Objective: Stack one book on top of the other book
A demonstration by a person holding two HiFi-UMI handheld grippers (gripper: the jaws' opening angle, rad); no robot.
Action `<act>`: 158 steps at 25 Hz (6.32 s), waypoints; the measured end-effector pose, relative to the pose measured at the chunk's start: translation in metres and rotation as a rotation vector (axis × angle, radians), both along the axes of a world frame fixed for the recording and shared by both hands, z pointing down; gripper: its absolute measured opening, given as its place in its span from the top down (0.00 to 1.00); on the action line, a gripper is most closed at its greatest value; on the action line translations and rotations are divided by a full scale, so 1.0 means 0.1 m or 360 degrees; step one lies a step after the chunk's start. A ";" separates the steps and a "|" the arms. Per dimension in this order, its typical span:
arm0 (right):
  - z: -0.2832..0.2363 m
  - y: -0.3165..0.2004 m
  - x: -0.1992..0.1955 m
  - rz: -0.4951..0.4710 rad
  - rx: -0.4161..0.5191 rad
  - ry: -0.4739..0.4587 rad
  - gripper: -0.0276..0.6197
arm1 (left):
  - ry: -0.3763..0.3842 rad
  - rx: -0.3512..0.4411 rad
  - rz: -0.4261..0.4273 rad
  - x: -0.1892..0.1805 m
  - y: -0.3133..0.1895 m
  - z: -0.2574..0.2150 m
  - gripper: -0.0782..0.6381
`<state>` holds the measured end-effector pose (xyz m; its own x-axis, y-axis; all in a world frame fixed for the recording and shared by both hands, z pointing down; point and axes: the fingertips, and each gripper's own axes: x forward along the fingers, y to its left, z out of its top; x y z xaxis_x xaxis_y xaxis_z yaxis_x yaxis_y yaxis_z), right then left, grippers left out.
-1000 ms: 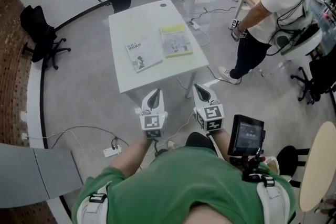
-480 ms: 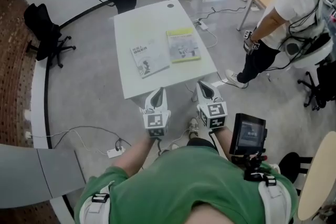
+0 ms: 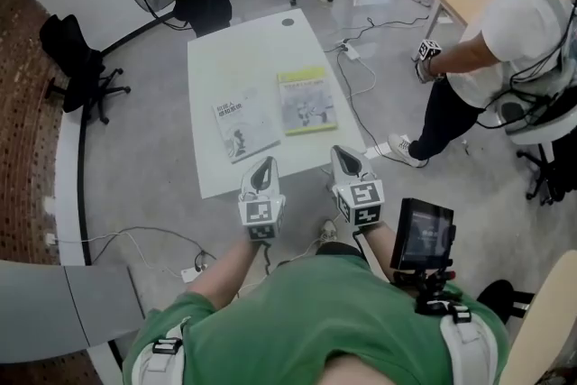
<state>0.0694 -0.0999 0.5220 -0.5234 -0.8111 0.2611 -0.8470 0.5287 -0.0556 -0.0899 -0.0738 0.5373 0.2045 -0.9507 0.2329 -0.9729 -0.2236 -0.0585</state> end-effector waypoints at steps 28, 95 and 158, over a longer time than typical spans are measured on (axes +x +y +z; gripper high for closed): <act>0.11 -1.34 -0.04 -0.0046 -0.0077 0.0013 0.95 | -0.0033 -0.0116 -0.0026 -0.03 -1.39 0.00 0.88; 2.04 -2.51 0.06 -0.0146 -0.0825 0.0150 0.62 | 0.0214 -0.1218 0.0195 0.11 -2.41 2.14 0.56; 2.25 -2.79 0.56 -0.0364 -0.1013 -0.0216 0.71 | -0.0093 -0.1011 0.0509 0.91 -2.72 2.09 0.56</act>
